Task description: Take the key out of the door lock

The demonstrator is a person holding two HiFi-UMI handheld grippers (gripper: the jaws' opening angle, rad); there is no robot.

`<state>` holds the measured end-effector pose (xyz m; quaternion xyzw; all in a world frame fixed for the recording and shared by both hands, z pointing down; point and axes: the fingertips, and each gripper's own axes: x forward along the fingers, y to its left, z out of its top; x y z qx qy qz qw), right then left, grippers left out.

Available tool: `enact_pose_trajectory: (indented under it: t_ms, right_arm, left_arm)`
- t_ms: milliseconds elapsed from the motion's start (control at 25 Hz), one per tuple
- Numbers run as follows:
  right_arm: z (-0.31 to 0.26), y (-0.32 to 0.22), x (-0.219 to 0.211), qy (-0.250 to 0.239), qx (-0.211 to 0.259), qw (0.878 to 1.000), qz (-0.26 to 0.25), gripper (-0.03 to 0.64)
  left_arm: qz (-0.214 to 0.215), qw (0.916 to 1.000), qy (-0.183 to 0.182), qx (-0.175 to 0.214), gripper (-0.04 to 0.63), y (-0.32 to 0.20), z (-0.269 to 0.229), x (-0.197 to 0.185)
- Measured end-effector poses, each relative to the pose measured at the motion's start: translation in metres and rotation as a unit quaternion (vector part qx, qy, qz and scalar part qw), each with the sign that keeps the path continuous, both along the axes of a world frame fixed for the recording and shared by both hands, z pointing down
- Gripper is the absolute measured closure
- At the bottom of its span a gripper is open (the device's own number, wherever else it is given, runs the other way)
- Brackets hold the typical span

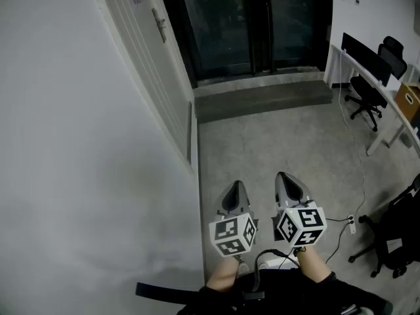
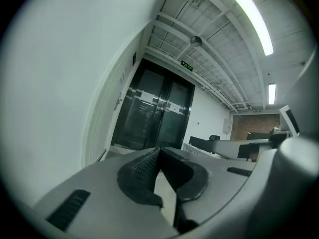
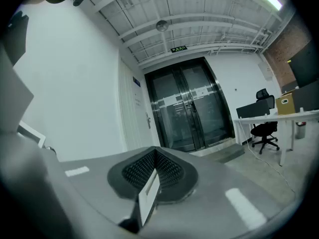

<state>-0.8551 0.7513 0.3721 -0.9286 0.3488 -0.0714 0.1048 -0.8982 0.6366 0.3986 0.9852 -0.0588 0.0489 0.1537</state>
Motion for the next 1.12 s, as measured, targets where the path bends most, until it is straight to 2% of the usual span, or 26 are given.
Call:
enact_pose_trajectory:
  t_ms: [560,880,1120]
  right_arm:
    - [0.009,-0.01,0.0,-0.012,0.0,1.0,0.007,0.615]
    - [0.015,-0.025,0.0,-0.009,-0.019,1.0,0.016,0.615]
    - [0.019,-0.032,0.008,0.003,-0.021,1.0,0.02,0.615]
  left_arm:
    - [-0.001,1.0,-0.005,0.001,0.595,-0.012,0.005,-0.003]
    - [0.033,0.9994,0.0,-0.008,0.595,-0.021,0.008,-0.001]
    - [0.033,0.9992,-0.013,-0.02,0.595,-0.03,0.031,0.008]
